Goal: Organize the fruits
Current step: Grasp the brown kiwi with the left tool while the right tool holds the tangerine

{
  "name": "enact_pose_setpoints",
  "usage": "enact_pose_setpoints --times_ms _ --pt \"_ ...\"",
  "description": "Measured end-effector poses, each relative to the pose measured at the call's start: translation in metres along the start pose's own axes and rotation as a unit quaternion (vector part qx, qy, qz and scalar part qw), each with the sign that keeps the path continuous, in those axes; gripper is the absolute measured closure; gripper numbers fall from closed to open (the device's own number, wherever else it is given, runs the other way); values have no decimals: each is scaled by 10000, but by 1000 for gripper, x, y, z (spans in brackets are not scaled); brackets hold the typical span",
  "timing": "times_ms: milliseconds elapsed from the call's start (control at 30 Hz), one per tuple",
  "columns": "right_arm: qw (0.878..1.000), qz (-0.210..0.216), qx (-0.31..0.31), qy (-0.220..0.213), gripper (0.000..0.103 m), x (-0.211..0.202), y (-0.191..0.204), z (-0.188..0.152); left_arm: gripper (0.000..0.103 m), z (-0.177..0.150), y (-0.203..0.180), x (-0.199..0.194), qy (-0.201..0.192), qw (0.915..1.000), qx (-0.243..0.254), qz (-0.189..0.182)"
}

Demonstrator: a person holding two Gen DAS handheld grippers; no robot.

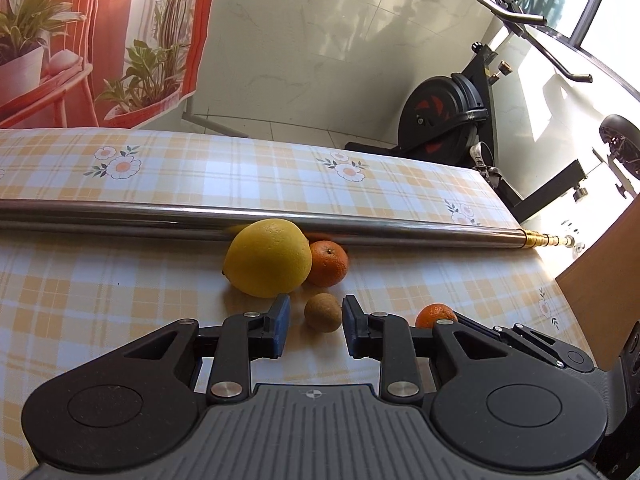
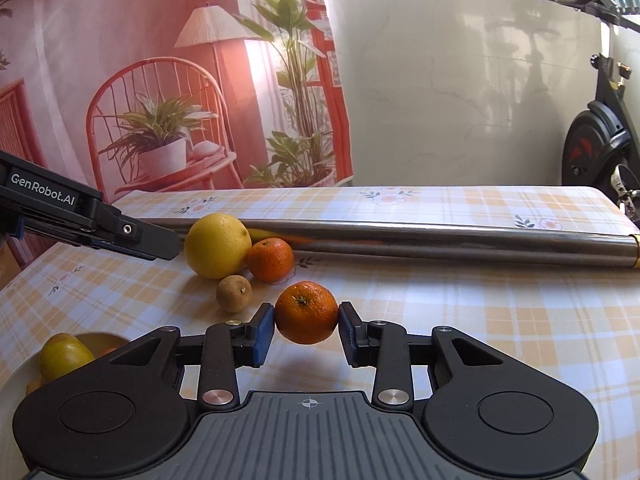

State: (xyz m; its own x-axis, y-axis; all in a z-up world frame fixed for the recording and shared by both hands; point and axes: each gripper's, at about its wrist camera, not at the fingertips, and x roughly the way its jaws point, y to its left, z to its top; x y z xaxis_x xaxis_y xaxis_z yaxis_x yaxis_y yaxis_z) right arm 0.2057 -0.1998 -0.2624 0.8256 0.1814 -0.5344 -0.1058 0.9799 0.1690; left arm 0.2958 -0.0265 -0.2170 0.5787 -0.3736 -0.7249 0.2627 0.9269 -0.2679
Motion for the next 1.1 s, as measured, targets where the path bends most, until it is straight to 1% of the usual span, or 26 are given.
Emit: enact_pose_setpoints --times_ms 67,100,200,400,567,667,700,767,833,967,1033,1100 --pt "9999 -79 105 -61 71 -8 -5 -4 57 0 -4 6 48 10000 15 78" --pt "9998 -104 149 -80 71 -11 -7 -6 55 -1 -6 9 57 9999 41 106" --pt "9996 -105 228 -107 71 -14 -9 -8 55 -1 -14 18 125 9997 176 100" --pt "9997 -103 165 -154 71 -15 -6 -10 55 -2 -20 34 287 9988 290 273" --pt "9995 -104 246 -180 71 -16 -8 -11 56 1 -15 43 438 9983 187 322" --pt "9994 -99 274 -180 71 -15 -9 -11 58 2 -14 47 428 9979 261 402" --pt "9994 -92 285 -179 71 -15 -10 -10 60 2 -15 47 421 9978 297 415" --pt "9993 -78 314 -179 71 -15 -11 -10 74 1 -16 48 430 9981 319 318" --pt "9992 -66 364 -169 71 -15 -13 -10 74 -1 -19 46 420 9978 393 327" --pt "9989 -47 433 -159 71 -14 -15 -10 74 -7 -27 34 286 9961 721 422" --pt "9989 -42 444 -160 71 -14 -16 -10 74 -10 -30 20 121 9954 828 469" --pt "9989 -40 447 -163 71 -15 -16 -10 74 -15 -30 1 -41 9956 809 478"
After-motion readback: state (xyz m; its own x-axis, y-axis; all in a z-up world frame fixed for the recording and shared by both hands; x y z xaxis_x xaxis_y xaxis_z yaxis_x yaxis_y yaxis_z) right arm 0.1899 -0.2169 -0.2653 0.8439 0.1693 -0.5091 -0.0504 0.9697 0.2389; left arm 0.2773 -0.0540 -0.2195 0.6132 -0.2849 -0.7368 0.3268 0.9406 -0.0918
